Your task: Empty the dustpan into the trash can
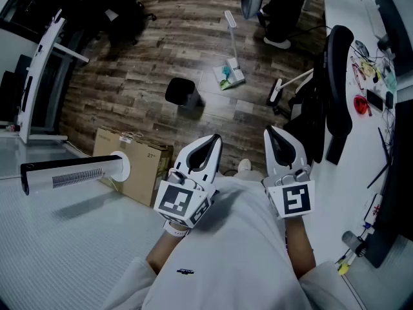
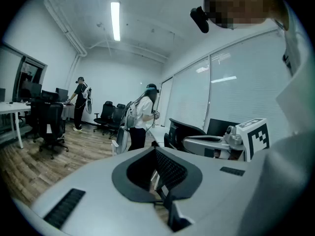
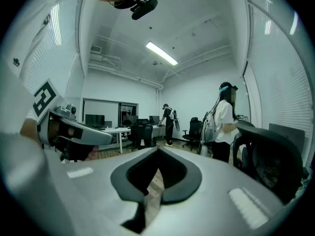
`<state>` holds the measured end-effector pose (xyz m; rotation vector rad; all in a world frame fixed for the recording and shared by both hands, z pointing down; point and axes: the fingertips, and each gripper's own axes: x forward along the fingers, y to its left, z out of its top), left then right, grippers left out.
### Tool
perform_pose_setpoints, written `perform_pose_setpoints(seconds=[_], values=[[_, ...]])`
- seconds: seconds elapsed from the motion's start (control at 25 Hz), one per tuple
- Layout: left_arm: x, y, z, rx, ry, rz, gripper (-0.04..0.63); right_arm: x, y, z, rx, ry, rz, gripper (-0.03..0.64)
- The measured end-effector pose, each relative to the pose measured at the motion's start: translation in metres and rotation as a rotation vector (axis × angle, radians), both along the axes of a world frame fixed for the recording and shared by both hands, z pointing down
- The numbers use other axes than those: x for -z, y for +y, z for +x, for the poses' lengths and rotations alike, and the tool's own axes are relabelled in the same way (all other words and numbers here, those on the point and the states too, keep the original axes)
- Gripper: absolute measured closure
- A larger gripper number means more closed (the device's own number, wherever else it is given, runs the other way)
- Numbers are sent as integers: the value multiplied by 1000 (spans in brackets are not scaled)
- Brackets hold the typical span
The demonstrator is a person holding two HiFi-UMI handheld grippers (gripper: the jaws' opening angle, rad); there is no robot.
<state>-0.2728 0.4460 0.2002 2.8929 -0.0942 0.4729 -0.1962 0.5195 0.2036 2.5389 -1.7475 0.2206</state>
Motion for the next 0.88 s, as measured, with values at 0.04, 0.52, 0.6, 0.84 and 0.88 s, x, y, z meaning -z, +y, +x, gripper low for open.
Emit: perform_pose_setpoints(seconds=[0.04, 0.52, 0.6, 0.84, 0.88], values=[[0, 2, 2, -1, 1, 3, 589, 0, 2, 1, -1, -2, -6, 617], [-7, 27, 19, 15, -7, 10, 589, -3, 35, 21, -37, -45, 96, 617], [-4, 31, 21, 9, -6, 9, 589, -3, 37, 19, -34, -51, 94, 617], [-9, 21, 23, 18, -18, -11, 589, -9, 27, 17, -9, -56, 72, 617], [-12, 16, 22, 24, -22, -16, 589, -10, 23, 17, -4, -58, 68, 617]])
